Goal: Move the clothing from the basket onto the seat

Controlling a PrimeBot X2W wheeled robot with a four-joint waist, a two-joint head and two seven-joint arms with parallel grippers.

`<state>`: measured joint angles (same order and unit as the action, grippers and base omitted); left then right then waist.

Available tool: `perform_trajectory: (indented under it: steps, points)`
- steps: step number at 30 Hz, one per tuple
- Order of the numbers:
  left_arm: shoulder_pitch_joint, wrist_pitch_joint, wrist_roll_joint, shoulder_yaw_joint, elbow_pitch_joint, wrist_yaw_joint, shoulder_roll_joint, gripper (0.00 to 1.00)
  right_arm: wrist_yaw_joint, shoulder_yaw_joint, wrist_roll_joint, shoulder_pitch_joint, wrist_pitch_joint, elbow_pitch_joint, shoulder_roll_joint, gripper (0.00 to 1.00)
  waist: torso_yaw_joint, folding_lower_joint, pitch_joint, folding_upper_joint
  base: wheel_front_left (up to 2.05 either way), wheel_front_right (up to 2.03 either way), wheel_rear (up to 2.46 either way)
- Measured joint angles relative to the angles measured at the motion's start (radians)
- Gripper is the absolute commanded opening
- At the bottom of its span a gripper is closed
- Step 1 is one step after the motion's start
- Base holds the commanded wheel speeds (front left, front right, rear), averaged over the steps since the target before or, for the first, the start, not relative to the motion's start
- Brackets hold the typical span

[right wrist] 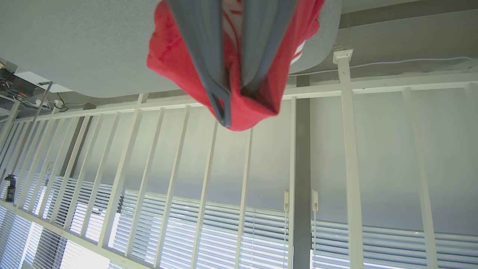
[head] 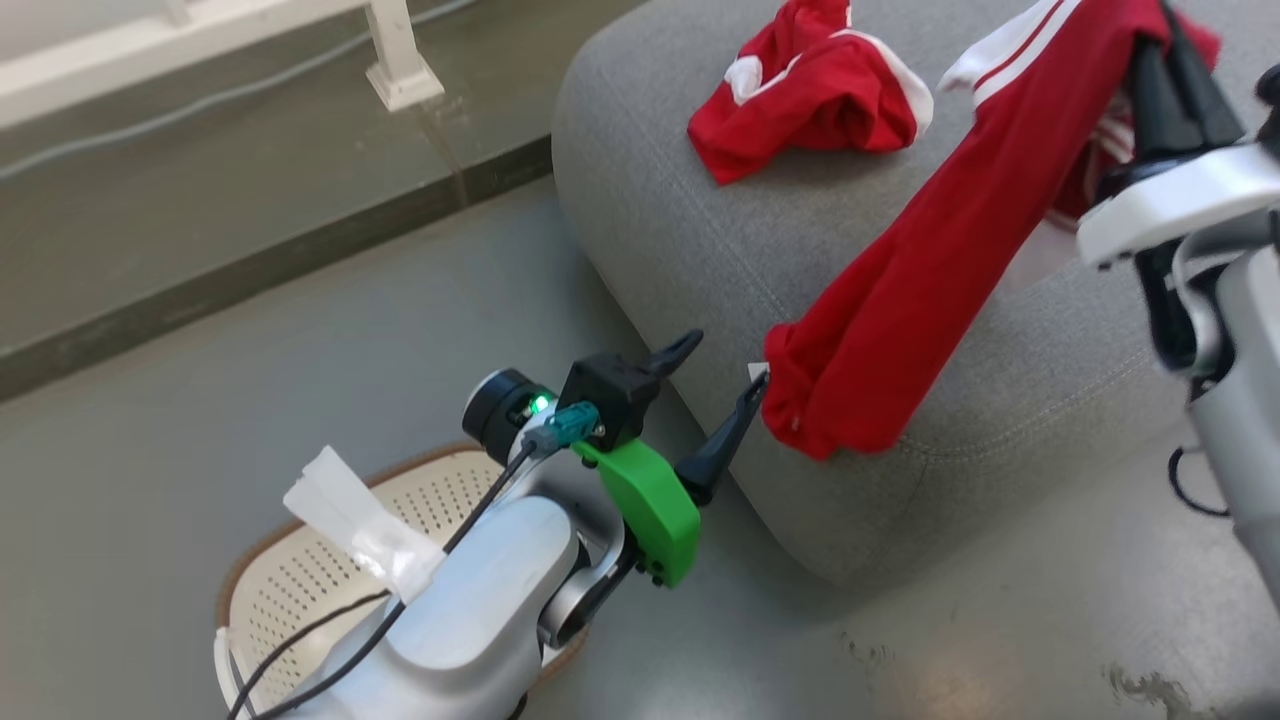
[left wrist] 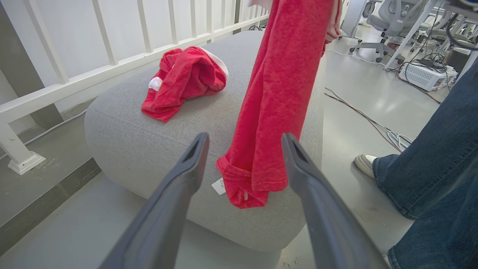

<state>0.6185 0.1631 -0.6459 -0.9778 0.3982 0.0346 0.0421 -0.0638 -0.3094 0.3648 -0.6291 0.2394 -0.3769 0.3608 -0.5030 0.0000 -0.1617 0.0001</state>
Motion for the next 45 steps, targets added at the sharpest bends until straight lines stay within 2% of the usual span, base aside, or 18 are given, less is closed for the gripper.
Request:
perform_trajectory:
  steps: [3, 11, 16, 22, 28, 32, 39, 45]
  points:
    - [0.014, -0.006, 0.005, -0.001, -0.01, -0.003, 0.001, 1.0, 0.0, 0.008, 0.0, -0.033, -0.002, 0.009, 0.011, 0.0, 0.002, 0.0, -0.02, 0.0, 0.0, 0.0, 0.0]
    - [0.071, -0.039, 0.05, -0.013, -0.056, -0.008, 0.012, 1.0, -0.001, 0.077, -0.003, -0.279, -0.035, 0.041, 0.083, 0.0, 0.033, 0.0001, -0.105, 0.0, 0.0, 0.0, 0.0]
    - [0.102, -0.05, 0.062, -0.026, -0.088, -0.008, 0.013, 1.0, -0.019, 0.139, -0.003, -0.42, -0.069, 0.041, 0.132, 0.0, 0.071, 0.0001, -0.155, 0.0, 0.0, 0.0, 0.0]
    - [0.125, -0.071, 0.069, -0.039, -0.122, -0.008, 0.013, 1.0, -0.035, 0.201, -0.024, -0.558, -0.116, -0.004, 0.243, 0.0, 0.135, 0.0001, -0.204, 0.0, 0.0, 0.0, 0.0]
    - [0.147, -0.089, 0.097, -0.047, -0.153, -0.008, 0.013, 1.0, -0.044, 0.235, -0.034, -0.618, -0.157, -0.075, 0.299, 0.0, 0.195, 0.0001, -0.257, 0.0, 0.0, 0.0, 0.0]
    - [0.154, -0.097, 0.098, -0.047, -0.168, -0.008, 0.018, 1.0, -0.044, 0.235, -0.038, -0.618, -0.166, -0.113, 0.289, 0.0, 0.23, 0.0002, -0.297, 0.0, 0.0, 0.0, 0.0]
    - [0.176, -0.119, 0.116, -0.033, -0.192, -0.018, 0.058, 1.0, -0.045, 0.227, -0.037, -0.603, -0.161, -0.177, 0.219, 0.0, 0.267, 0.0002, -0.371, 0.0, 0.0, 0.0, 0.0]
    - [0.185, -0.138, 0.122, -0.034, -0.213, -0.019, 0.073, 1.0, -0.052, 0.234, -0.033, -0.519, -0.131, -0.277, 0.177, 0.0, 0.279, 0.0002, -0.425, 0.0, 0.0, 0.0, 0.0]
